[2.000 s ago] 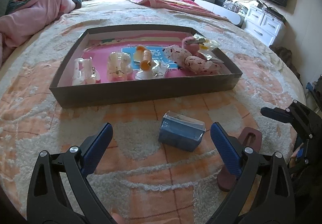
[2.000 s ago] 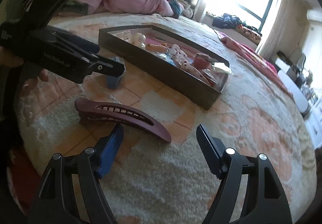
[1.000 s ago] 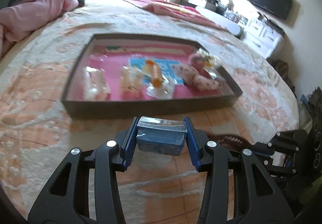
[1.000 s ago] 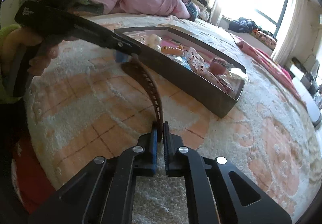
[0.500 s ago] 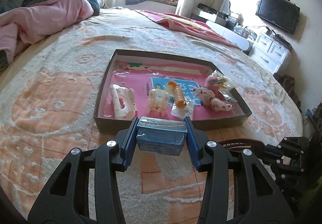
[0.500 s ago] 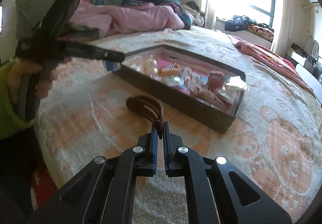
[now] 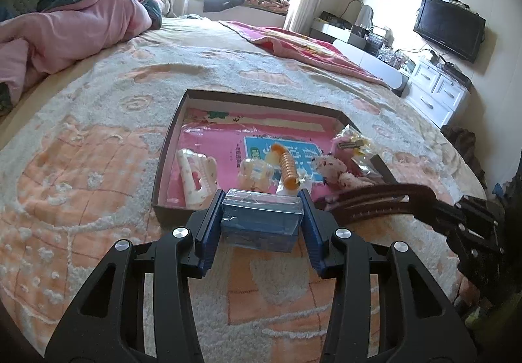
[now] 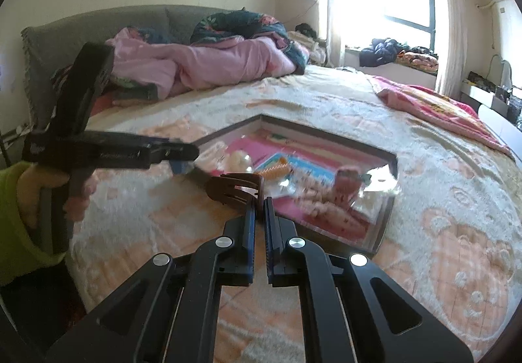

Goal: Organize jewelry
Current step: 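Carry the blue box and maroon clip into the tray and open both tools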

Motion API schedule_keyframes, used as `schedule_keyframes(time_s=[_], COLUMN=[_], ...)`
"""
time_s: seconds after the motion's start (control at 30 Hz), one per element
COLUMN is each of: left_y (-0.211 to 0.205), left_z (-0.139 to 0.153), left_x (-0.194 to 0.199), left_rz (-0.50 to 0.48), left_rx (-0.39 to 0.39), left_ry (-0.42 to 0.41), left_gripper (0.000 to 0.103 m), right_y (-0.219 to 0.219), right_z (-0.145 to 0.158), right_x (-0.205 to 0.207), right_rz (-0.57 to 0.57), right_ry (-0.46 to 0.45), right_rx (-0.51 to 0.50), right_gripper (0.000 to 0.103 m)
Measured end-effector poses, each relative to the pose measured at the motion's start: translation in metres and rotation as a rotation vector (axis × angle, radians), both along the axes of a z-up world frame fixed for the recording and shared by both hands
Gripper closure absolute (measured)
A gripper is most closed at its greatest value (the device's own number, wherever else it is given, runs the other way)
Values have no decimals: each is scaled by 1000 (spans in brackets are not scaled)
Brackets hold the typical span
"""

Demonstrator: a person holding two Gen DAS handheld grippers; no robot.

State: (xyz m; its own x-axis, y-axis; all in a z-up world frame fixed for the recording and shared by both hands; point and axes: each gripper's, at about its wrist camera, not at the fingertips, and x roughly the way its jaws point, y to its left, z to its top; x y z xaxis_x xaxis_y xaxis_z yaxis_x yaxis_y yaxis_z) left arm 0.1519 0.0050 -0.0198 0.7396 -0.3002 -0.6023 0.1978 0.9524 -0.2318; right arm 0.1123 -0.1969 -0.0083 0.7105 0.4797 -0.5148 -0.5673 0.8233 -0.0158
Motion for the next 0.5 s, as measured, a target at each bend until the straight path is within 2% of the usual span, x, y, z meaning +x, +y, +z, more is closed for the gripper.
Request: schedule_keyframes(time_s=[0.3, 0.5], left_y=[-9, -12], left_z=[8, 3], left_x=[19, 37], left_rz=[0, 2], left_rx=[15, 24], left_ry=[-23, -17], left_gripper=[67, 67], right_y=[-7, -9], right_z=[4, 3], right_x=[31, 49], right_rz=[-99, -154], right_ry=[-10, -19], right_rx=[29, 24], right_gripper=[98, 98])
